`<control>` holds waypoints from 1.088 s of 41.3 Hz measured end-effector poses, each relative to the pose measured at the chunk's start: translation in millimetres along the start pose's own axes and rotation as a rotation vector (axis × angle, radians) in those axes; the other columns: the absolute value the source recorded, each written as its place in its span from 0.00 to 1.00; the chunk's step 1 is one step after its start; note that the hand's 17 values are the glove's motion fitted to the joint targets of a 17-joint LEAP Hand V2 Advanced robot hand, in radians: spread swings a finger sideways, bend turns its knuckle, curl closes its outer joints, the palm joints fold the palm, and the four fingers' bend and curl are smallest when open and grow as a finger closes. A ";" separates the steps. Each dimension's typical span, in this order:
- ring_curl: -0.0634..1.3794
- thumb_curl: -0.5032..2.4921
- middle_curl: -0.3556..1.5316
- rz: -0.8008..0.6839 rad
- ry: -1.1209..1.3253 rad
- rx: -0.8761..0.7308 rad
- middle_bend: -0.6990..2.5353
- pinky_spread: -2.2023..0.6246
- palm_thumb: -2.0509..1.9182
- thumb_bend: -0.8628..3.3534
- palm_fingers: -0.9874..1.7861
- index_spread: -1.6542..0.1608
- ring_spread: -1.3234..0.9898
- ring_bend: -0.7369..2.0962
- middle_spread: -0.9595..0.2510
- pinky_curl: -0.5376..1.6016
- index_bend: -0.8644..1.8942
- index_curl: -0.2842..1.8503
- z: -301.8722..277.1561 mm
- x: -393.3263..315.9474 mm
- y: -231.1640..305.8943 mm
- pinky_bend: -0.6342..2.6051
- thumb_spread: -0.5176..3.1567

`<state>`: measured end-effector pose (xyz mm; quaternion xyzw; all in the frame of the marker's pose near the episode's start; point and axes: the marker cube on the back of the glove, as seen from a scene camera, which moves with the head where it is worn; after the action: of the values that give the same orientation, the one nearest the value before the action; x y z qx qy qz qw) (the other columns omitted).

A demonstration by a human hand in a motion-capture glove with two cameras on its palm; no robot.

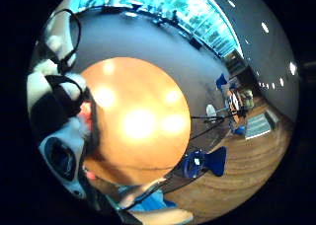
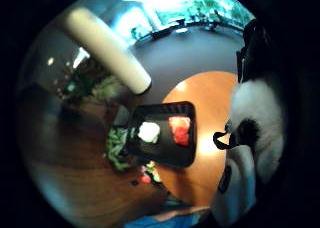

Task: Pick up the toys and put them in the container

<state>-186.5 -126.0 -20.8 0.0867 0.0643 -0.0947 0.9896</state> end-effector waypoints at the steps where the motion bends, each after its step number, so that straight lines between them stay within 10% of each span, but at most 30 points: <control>1: 0.44 0.48 0.47 -0.022 -0.021 -0.005 0.35 0.62 0.71 0.25 0.74 0.70 0.39 0.66 0.37 0.47 0.46 0.33 2.6 -7.4 1.9 0.54 0.30; 27: 0.43 0.50 0.54 -0.166 -0.145 -0.167 0.32 0.62 0.69 0.23 0.70 0.70 0.39 0.65 0.37 0.47 0.38 0.40 101.6 -59.2 57.0 0.54 0.32; 35: 0.42 0.41 0.51 -0.254 -0.164 -0.334 0.25 0.66 0.55 0.17 0.37 0.71 0.50 0.58 0.64 0.52 0.33 0.37 116.7 -51.9 69.8 0.64 0.40; 45: 0.31 0.36 0.45 -0.246 -0.089 -0.345 0.26 0.73 0.51 0.19 0.31 0.72 0.57 0.52 0.79 0.49 0.35 0.30 108.1 -27.8 71.9 0.69 0.43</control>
<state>-187.3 -71.4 100.3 -0.0967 0.0460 -0.2062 0.9726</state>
